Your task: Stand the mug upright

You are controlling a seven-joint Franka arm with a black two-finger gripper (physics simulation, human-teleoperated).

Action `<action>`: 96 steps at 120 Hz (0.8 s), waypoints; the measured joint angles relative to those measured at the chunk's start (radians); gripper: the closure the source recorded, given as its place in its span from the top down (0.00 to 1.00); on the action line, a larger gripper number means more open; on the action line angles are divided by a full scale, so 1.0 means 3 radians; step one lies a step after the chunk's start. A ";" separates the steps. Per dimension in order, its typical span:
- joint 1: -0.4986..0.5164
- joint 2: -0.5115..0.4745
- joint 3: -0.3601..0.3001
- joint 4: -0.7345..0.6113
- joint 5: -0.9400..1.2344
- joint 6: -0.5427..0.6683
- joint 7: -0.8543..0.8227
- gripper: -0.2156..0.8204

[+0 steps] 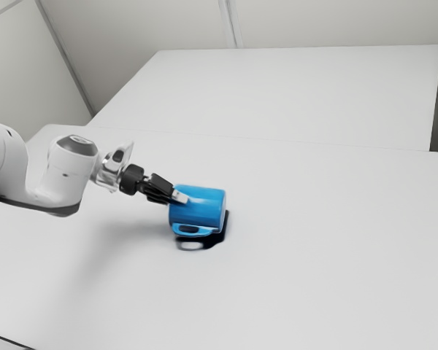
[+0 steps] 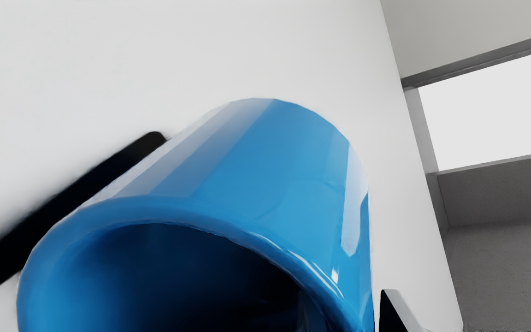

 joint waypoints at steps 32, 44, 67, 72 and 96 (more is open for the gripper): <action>-0.0012 -0.0056 -0.0043 0.0032 0.0029 -0.0003 0.0097 0.07; -0.0038 -0.0212 -0.0085 0.0047 0.0113 0.0024 0.0119 0.05; 0.0018 -0.0608 -0.0398 0.0055 0.0922 0.0243 0.0048 0.03; 0.0032 -0.0669 -0.0490 0.0054 0.1204 0.0321 -0.0003 0.03; -0.0022 -0.0885 -0.0870 -0.0016 0.2423 0.0651 -0.0367 0.03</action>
